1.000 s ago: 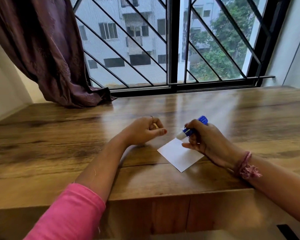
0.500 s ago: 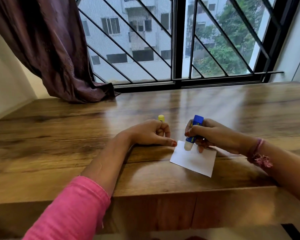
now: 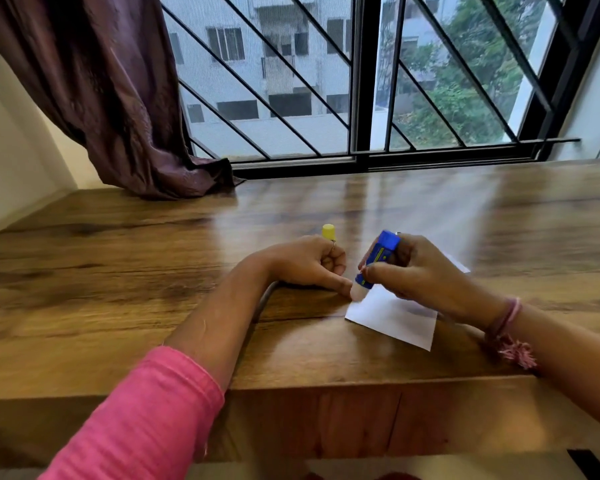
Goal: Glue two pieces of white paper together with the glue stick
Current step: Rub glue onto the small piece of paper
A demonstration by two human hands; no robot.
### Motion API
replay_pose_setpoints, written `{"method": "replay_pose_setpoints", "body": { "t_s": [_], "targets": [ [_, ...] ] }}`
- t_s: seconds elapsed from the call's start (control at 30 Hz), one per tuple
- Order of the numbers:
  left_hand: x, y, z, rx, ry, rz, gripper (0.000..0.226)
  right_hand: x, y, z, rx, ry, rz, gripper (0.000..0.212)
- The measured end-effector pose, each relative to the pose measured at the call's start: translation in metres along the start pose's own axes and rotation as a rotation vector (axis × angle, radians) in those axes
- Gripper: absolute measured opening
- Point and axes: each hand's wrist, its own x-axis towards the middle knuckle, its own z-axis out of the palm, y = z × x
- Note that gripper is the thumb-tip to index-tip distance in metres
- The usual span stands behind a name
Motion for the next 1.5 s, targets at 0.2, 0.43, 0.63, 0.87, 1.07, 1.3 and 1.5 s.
{"method": "replay_pose_setpoints", "body": {
  "t_s": [0.2, 0.43, 0.63, 0.87, 1.07, 1.3, 1.5],
  "targets": [
    [-0.002, 0.004, -0.001, -0.012, -0.019, -0.005, 0.027, -0.005, 0.001, 0.006, -0.208, -0.026, -0.032, 0.037],
    [-0.002, 0.006, -0.001, -0.034, -0.023, -0.028, 0.025, -0.01, -0.004, 0.006, -0.194, -0.066, -0.075, 0.029],
    [-0.002, 0.005, -0.001, -0.063, -0.025, -0.044, 0.024, -0.008, -0.002, 0.003, -0.169, -0.1, -0.08, 0.022],
    [0.0, 0.005, -0.001, -0.111, -0.037, -0.071, 0.024, -0.009, -0.002, 0.003, -0.16, -0.143, -0.062, 0.019],
    [0.0, 0.006, -0.002, -0.113, -0.031, -0.078, 0.024, -0.01, -0.003, 0.003, -0.166, -0.131, -0.082, 0.026],
    [-0.001, 0.007, -0.002, -0.116, -0.021, -0.076, 0.026, -0.009, -0.001, 0.001, -0.195, -0.098, -0.097, 0.014],
    [-0.001, 0.008, -0.002, -0.119, -0.029, -0.08, 0.028, -0.01, 0.0, 0.001, -0.21, -0.102, -0.121, 0.024]
  ]
}}
